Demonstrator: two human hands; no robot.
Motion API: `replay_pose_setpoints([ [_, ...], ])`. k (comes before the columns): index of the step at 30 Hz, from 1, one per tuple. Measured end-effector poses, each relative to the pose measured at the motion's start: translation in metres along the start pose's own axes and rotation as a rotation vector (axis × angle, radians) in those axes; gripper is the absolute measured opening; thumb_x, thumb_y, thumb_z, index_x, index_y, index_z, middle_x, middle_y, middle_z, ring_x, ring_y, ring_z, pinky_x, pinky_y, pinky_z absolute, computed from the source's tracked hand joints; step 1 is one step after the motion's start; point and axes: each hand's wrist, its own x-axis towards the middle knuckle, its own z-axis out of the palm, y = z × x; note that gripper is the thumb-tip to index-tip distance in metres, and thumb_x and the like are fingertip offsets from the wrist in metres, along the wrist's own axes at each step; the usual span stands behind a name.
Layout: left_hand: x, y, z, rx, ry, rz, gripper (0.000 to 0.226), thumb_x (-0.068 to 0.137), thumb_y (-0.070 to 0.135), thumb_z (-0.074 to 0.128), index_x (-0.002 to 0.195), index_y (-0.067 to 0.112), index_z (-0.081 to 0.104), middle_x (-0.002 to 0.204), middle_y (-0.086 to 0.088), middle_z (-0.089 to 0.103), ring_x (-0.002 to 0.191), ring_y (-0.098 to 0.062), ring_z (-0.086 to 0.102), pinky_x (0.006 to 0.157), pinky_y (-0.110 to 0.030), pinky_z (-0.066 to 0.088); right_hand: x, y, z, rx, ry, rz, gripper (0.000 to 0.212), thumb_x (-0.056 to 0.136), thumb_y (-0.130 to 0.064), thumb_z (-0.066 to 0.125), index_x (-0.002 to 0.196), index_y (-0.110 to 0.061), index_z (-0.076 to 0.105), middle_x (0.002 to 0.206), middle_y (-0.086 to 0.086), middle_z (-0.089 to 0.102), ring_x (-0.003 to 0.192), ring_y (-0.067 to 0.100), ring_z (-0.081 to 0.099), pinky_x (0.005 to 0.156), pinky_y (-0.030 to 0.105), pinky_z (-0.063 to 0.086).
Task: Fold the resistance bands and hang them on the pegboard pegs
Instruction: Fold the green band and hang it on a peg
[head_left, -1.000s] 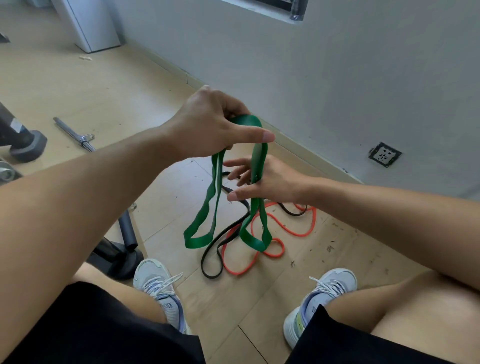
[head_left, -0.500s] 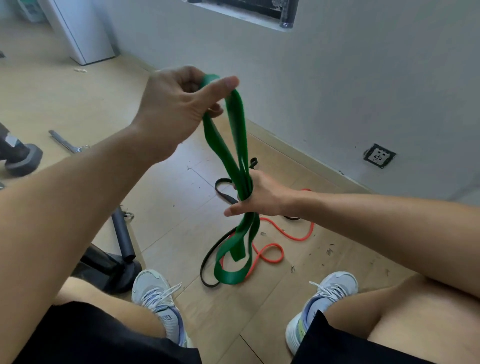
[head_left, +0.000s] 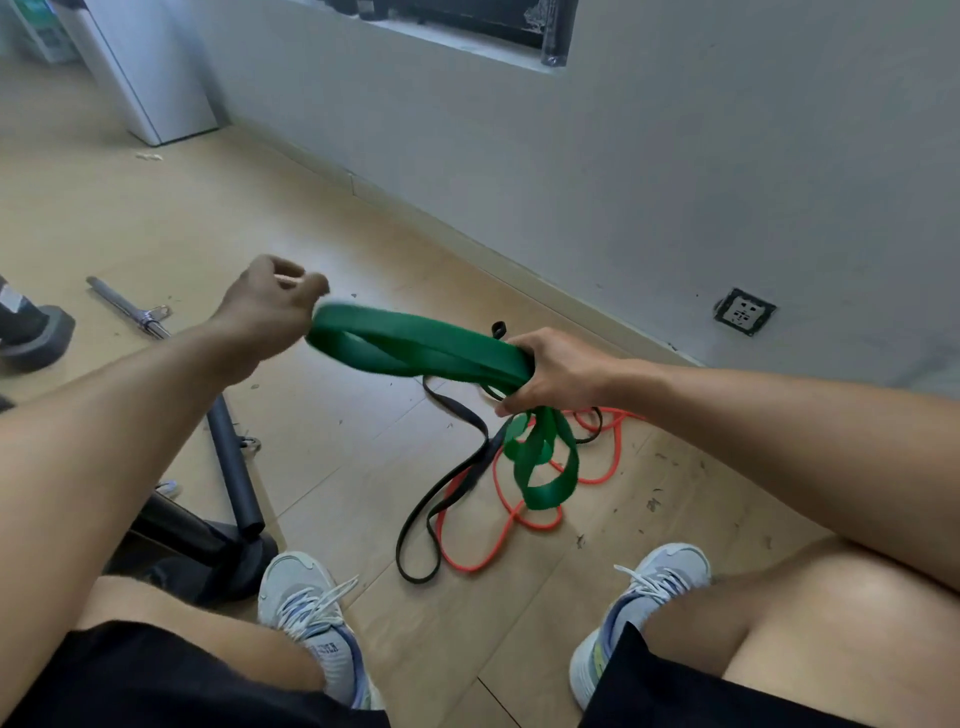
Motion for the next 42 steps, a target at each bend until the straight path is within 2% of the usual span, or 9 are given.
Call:
replay_pose_setpoints([
  [4,-0.025,0.014,0.016,0.278,-0.413,0.239,0.066,0.082,0.040,0.079,0.139,0.023,0.052,0.141,0.003,0.057,0.130,-0.016,0.051,0.110,-0.037,0.041,-0.005,-0.010,-0.003,-0.070,-0.045,-0.065,0.034,0.074,-0.038,0.090,0.100,-0.022,0.074,0.084,-0.003,0.076,0.075,0.015,0.073,0.067,0.033,0.058],
  [6,-0.041,0.029,0.032,0.411,-0.553,0.334,0.086,0.072,0.041,0.087,0.146,0.027,0.045,0.147,0.007,0.050,0.136,-0.014,0.045,0.110,-0.029,0.035,-0.008,-0.013,0.000,-0.092,-0.107,-0.070,0.036,0.074,-0.039,0.090,0.101,-0.023,0.073,0.087,-0.003,0.076,0.078,0.015,0.073,0.071,0.035,0.061],
  [13,-0.063,0.052,0.070,0.578,-0.713,0.392,0.111,0.065,0.040,0.092,0.151,0.027,0.025,0.147,0.007,0.051,0.120,-0.016,0.051,0.094,-0.026,0.039,-0.013,-0.022,-0.001,0.008,-0.180,-0.111,0.023,0.076,-0.034,0.090,0.087,-0.030,0.069,0.080,0.000,0.077,0.072,0.017,0.075,0.066,0.033,0.061],
  [21,-0.062,0.067,0.061,0.645,-0.617,0.375,0.091,0.065,0.043,0.090,0.140,0.025,0.042,0.107,0.006,0.073,0.091,-0.018,0.061,0.079,-0.031,0.048,-0.013,-0.021,0.002,0.054,-0.213,-0.130,0.033,0.078,-0.034,0.090,0.097,-0.020,0.068,0.084,0.002,0.074,0.074,0.018,0.074,0.064,0.028,0.056],
  [25,-0.068,0.073,0.055,0.626,-0.533,0.401,0.029,0.066,0.036,0.079,0.090,0.021,0.071,0.073,0.000,0.071,0.068,-0.018,0.060,0.057,-0.026,0.046,-0.008,-0.018,0.009,0.044,-0.132,-0.129,0.047,0.073,-0.037,0.092,0.106,-0.017,0.066,0.095,0.007,0.075,0.085,0.022,0.073,0.080,0.045,0.061],
  [27,-0.068,0.073,0.053,0.619,-0.515,0.405,0.019,0.065,0.036,0.079,0.076,0.020,0.075,0.068,-0.006,0.071,0.059,-0.018,0.055,0.053,-0.026,0.044,-0.005,-0.015,0.014,0.020,-0.123,-0.128,0.049,0.072,-0.038,0.092,0.106,-0.015,0.067,0.100,0.007,0.075,0.094,0.024,0.073,0.087,0.050,0.059],
  [32,-0.065,0.070,0.047,0.651,-0.529,0.391,0.022,0.065,0.040,0.084,0.078,0.024,0.078,0.069,0.001,0.074,0.068,-0.019,0.067,0.063,-0.033,0.056,-0.012,-0.013,0.013,0.069,-0.131,-0.104,0.040,0.079,-0.037,0.089,0.113,-0.024,0.074,0.110,-0.014,0.074,0.109,0.005,0.066,0.091,0.026,0.054],
  [38,-0.061,0.061,0.044,0.642,-0.536,0.360,0.018,0.065,0.039,0.085,0.073,0.025,0.077,0.066,0.000,0.073,0.065,-0.017,0.064,0.061,-0.029,0.054,-0.011,-0.011,0.017,0.069,-0.083,-0.105,0.036,0.074,-0.043,0.091,0.097,-0.023,0.071,0.096,-0.003,0.077,0.092,0.016,0.073,0.085,0.043,0.060],
  [42,-0.062,0.062,0.045,0.643,-0.548,0.339,0.018,0.065,0.039,0.084,0.072,0.025,0.076,0.067,0.000,0.073,0.064,-0.015,0.062,0.061,-0.028,0.053,-0.008,-0.013,0.016,-0.017,-0.158,-0.090,0.033,0.076,-0.041,0.091,0.083,-0.026,0.062,0.076,-0.007,0.067,0.065,0.009,0.064,0.060,0.026,0.049],
])
